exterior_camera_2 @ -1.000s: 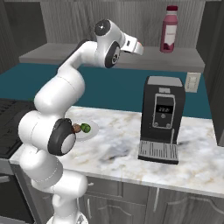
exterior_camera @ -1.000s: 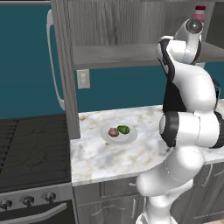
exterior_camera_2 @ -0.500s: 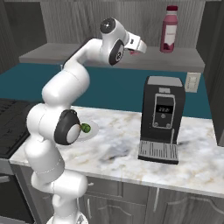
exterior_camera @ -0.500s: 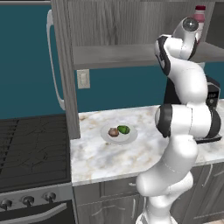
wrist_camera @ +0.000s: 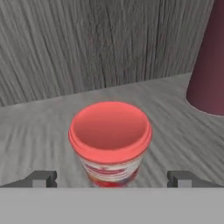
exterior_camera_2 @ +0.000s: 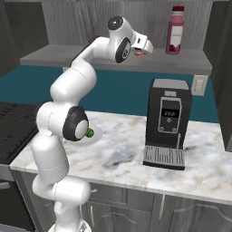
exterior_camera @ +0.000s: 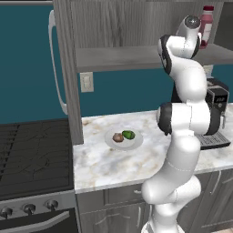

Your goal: Pick the avocado and bread from the counter and place them on the plate. Then pick the jam from the cabinet and place it next to the plate. Lastly close the cabinet door.

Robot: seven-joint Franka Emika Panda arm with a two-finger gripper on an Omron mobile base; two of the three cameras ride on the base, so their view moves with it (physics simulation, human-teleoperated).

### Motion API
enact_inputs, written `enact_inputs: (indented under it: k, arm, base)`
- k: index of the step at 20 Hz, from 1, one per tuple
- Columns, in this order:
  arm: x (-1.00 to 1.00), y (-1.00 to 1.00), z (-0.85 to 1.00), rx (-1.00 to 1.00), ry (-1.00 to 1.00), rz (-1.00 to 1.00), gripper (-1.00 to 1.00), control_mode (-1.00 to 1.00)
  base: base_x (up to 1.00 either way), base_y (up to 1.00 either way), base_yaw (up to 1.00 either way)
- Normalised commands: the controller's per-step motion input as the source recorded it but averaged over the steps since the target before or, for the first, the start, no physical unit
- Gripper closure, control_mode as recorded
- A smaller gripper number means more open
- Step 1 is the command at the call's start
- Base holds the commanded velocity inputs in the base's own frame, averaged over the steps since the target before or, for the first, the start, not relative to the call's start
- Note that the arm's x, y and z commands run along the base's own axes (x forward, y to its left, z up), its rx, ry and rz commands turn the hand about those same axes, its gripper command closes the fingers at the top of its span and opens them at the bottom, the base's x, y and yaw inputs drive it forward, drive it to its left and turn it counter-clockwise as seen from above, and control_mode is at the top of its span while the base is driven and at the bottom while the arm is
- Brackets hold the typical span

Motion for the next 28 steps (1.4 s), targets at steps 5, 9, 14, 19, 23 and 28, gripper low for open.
enact_inputs:
  k: [5, 9, 14, 19, 23, 28]
  arm:
    - [0.31, -0.07, 0.00, 0.00, 0.04, 0.00, -1.00, -1.00]
    - [0.28, -0.13, -0.03, 0.00, 0.00, 0.00, -1.00, -1.00]
    - [0.15, -0.06, -0.06, 0.00, 0.02, 0.00, 1.00, -1.00]
    - [-0.07, -0.10, 0.00, 0.00, 0.00, 0.00, 1.00, -1.00]
    - [-0.68, -0.13, -0.01, 0.00, -0.04, 0.00, 1.00, -1.00]
    - [-1.00, -0.04, -0.06, 0.00, -0.21, 0.00, 1.00, -1.00]
  base:
    - [0.00, 0.00, 0.00]
    - [0.00, 0.00, 0.00]
    - [0.00, 0.00, 0.00]
    - [0.00, 0.00, 0.00]
    - [0.00, 0.00, 0.00]
    - [0.00, 0.00, 0.00]
